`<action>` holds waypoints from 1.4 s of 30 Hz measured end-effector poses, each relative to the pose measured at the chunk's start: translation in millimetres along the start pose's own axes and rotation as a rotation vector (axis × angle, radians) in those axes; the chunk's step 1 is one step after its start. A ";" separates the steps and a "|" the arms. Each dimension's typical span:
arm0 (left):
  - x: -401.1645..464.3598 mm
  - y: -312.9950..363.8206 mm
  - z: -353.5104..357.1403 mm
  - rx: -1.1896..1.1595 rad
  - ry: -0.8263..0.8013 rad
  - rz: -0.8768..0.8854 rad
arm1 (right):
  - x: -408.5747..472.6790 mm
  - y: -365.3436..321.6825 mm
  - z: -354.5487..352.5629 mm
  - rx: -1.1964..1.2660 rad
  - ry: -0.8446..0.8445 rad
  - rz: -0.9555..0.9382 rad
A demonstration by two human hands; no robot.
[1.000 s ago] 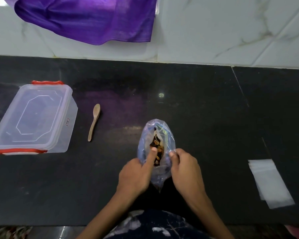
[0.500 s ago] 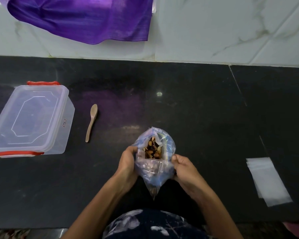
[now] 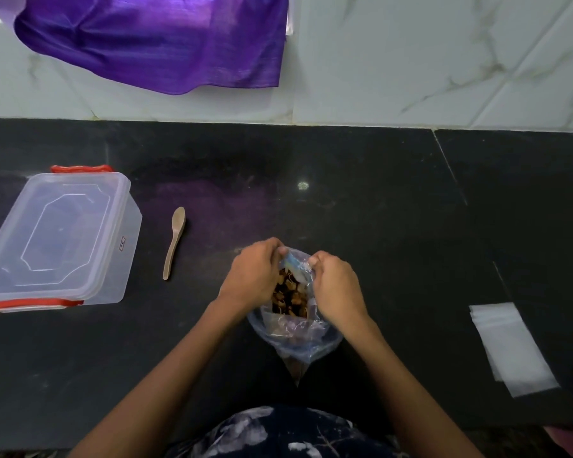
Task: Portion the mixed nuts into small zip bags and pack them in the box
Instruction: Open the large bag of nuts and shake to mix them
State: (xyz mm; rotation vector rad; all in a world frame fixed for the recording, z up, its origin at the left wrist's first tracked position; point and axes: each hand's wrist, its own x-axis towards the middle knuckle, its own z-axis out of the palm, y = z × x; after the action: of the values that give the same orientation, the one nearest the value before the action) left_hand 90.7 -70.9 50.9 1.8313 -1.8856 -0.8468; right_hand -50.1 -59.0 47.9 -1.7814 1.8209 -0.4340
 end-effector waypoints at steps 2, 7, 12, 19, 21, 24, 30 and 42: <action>5.0 -0.3 2.5 -0.043 -0.023 0.001 | 7.5 1.5 0.0 0.124 -0.034 0.028; 8.5 14.4 4.5 -0.593 -0.078 -0.369 | 21.2 10.9 7.7 0.408 -0.211 0.147; 6.1 15.0 0.8 -0.757 -0.217 -0.517 | 13.3 15.3 -0.2 0.474 -0.187 0.327; -56.8 -0.1 -13.4 -0.456 -0.296 -0.637 | -46.4 11.0 -41.0 0.059 -0.286 0.376; -66.9 0.6 -8.1 -0.525 -0.320 -0.647 | -49.9 12.2 -35.6 0.084 -0.262 0.355; -69.1 -0.8 0.4 -0.688 -0.209 -0.679 | -43.1 19.4 -25.4 0.322 -0.193 0.376; -75.7 8.0 3.9 -1.404 -0.205 -0.989 | -48.8 24.5 -18.4 0.680 -0.378 0.567; -62.6 30.9 8.3 -1.645 -0.074 -1.011 | -60.8 15.2 -9.4 1.147 -0.368 0.527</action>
State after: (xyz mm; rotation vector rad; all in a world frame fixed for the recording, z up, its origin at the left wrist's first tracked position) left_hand 66.9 -8.6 73.5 1.3006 0.2622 -1.8674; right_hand -69.8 0.7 56.2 -0.5279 1.2466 -0.6795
